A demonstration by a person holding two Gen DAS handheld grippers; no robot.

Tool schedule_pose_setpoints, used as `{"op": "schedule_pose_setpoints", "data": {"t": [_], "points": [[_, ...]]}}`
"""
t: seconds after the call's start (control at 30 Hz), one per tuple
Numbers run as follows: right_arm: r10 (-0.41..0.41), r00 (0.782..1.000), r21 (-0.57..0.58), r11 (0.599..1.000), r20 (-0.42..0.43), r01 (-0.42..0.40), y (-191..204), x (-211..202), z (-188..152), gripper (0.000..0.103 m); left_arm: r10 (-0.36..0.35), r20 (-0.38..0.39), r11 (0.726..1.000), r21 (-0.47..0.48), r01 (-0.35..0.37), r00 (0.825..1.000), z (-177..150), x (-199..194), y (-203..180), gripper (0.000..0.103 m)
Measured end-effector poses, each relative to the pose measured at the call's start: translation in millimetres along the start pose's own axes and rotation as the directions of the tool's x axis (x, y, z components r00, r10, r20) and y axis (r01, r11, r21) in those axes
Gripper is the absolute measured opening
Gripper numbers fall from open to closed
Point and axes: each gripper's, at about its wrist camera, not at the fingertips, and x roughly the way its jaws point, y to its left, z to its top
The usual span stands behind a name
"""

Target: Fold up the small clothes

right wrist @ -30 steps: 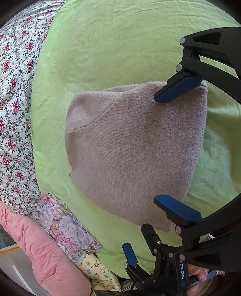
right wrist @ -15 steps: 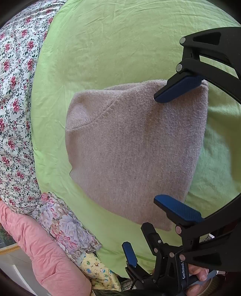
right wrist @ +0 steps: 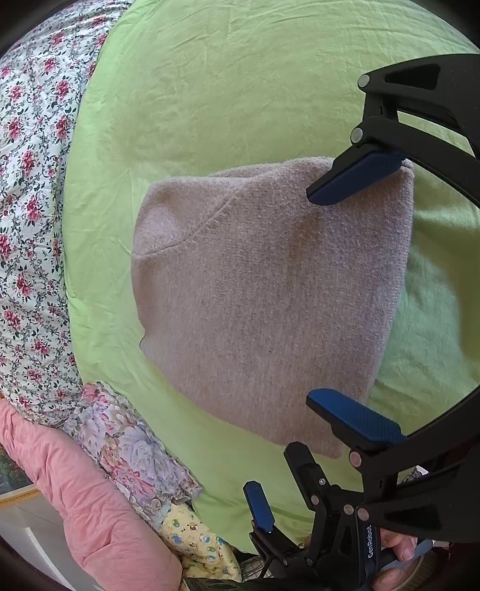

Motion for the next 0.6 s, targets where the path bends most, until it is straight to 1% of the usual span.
{"op": "schedule_pose_setpoints", "data": {"t": [0.6], "points": [[0.002,1.0,0.001,1.0,-0.001,-0.002,1.7,-0.3,1.3,0.1,-0.005,0.001,1.0,-0.004,0.005,1.0,-0.7,-1.3,-0.5,0.092]]}}
